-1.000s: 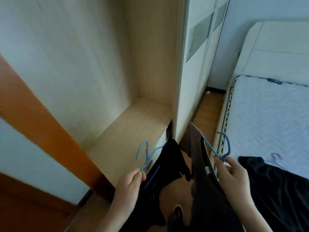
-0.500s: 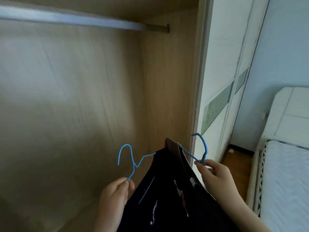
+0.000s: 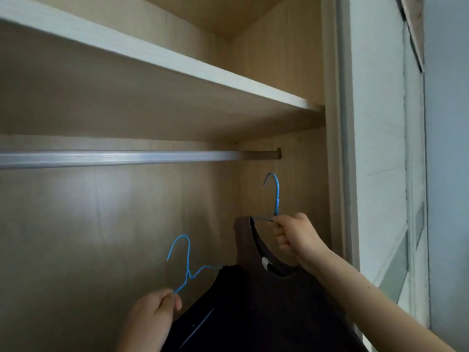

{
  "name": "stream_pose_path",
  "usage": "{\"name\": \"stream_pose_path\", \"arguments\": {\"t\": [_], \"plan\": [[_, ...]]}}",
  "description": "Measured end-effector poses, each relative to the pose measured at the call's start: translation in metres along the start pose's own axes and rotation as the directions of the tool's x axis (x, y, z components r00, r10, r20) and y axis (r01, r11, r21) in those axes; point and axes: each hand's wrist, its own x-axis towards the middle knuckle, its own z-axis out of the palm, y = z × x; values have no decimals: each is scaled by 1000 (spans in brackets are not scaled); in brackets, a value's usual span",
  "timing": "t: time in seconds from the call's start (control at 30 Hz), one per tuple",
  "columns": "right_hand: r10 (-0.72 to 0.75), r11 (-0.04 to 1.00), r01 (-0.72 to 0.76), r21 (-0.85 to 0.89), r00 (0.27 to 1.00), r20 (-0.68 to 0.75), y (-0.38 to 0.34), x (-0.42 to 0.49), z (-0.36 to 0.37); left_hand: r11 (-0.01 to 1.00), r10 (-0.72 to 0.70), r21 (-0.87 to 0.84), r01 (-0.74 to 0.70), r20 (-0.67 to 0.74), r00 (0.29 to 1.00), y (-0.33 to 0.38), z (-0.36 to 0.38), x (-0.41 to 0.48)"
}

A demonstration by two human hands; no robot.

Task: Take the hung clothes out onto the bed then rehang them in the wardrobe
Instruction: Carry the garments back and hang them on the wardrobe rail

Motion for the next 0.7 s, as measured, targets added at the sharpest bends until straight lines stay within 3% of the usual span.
{"name": "stream_pose_path", "arguments": {"t": [0.23, 0.37, 0.5, 0.7], "plan": [[-56, 994, 53, 91, 998, 34, -46, 119, 35, 994, -5, 112, 11, -56, 998, -7, 17, 67], [-46, 989, 35, 142, 996, 78, -56, 169, 48, 965, -43, 258, 35, 25, 999, -20, 18, 98], [-39, 986, 21, 163, 993, 108, -55, 210, 60, 952, -54, 291, 99, -162, 985, -14, 28, 102], [-31, 983, -7, 184, 978, 204, -30, 248, 79, 921, 16, 383, 64, -202, 979, -2, 24, 109]]}}
